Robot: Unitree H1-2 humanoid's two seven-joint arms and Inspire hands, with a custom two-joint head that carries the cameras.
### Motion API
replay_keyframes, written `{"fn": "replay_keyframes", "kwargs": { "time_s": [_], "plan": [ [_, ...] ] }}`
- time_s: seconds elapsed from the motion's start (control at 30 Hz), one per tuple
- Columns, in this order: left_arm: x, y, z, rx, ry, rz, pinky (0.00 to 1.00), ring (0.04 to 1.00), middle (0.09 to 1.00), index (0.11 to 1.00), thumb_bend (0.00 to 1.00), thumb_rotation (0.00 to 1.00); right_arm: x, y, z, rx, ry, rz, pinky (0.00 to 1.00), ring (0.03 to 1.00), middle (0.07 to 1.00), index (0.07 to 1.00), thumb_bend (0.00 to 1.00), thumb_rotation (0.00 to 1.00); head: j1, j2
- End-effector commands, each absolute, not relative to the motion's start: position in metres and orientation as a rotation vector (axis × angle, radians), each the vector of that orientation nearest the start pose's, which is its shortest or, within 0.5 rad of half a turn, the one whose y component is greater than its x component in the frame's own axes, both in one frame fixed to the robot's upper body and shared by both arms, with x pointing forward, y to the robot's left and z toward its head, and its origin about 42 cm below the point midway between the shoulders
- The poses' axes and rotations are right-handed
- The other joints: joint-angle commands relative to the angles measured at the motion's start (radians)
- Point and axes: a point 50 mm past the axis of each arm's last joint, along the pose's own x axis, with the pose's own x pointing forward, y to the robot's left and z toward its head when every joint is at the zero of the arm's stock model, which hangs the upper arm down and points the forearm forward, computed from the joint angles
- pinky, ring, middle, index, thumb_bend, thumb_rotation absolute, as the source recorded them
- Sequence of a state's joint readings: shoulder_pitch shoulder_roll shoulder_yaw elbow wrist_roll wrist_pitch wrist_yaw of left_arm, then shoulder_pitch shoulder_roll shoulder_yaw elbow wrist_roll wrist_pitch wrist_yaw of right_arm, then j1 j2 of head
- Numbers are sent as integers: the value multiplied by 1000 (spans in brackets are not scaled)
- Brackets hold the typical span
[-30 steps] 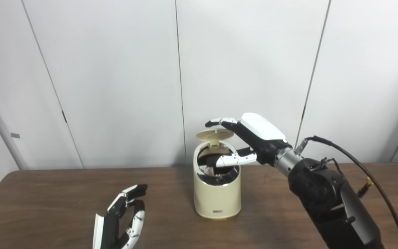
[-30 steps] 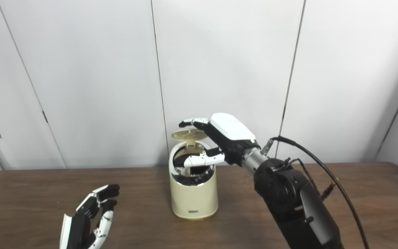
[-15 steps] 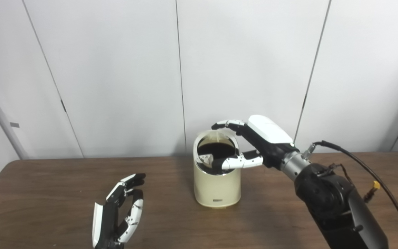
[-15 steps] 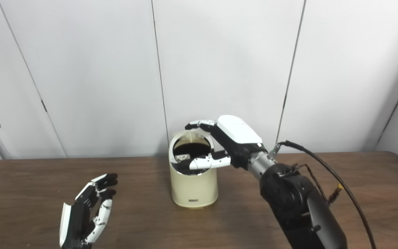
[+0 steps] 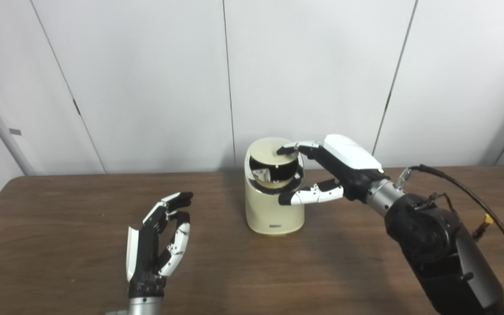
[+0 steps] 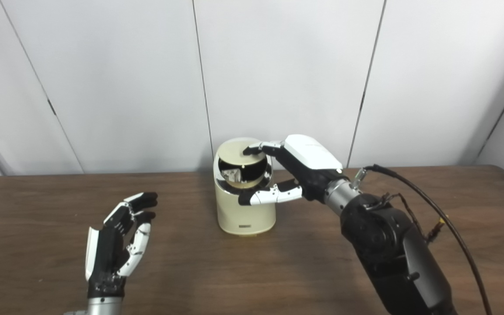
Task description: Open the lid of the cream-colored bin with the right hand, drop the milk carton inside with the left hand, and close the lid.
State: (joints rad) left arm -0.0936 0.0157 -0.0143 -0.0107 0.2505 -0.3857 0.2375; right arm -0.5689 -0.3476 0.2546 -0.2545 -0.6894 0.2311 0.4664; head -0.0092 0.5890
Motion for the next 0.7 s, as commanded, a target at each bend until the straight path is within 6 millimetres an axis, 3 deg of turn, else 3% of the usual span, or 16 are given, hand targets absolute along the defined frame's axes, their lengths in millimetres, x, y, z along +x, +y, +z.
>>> {"fn": "replay_keyframes", "kwargs": {
  "time_s": [0.0,0.13,0.43,0.67],
  "plan": [
    [307,205,172,198,-593,157,634,723,743,729,216,508,386,-189,333,-1189,-488,336,734,873,814,797,684,717,3,3],
    [304,203,178,186,-605,159,635,729,748,729,240,552,388,-186,322,-1249,-477,350,731,873,811,788,688,731,7,4],
    [301,200,183,194,-601,164,635,727,742,725,223,511,389,-179,315,-1315,-471,376,744,881,836,806,710,689,11,16],
    [302,197,183,197,-597,168,624,719,733,721,218,507,390,-172,300,-1565,-526,370,808,912,863,824,736,711,9,7]
  ]
}}
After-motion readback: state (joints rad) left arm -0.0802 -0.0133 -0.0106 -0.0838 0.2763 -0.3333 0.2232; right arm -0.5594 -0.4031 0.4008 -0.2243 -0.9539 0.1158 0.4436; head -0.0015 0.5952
